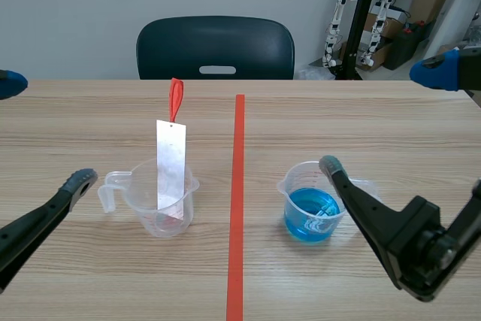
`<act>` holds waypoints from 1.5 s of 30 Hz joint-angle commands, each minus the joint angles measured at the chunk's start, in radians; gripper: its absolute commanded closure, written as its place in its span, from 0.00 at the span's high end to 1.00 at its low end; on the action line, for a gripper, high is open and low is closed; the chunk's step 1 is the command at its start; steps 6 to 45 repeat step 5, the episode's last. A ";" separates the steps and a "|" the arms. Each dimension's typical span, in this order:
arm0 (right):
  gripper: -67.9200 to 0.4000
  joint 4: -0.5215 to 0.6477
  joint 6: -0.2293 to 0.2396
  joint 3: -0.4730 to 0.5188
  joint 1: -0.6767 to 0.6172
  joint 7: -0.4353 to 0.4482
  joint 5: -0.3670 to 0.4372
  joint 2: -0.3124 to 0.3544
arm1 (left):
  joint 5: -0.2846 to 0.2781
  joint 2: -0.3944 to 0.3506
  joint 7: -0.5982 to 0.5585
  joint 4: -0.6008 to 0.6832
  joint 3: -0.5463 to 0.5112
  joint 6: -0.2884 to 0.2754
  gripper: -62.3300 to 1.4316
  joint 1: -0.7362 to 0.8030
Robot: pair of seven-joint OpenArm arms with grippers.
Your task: Do the redox reaction experiment. return to the home posture
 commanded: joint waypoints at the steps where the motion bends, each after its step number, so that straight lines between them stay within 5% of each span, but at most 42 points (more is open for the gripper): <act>1: 1.00 0.024 -0.007 0.011 0.006 0.014 0.007 0.011 | -0.011 0.002 -0.012 0.006 0.005 0.001 0.89 0.008; 45: 1.00 0.024 -0.007 0.011 0.006 0.014 0.007 0.011 | -0.011 0.002 -0.012 0.006 0.005 0.001 0.89 0.008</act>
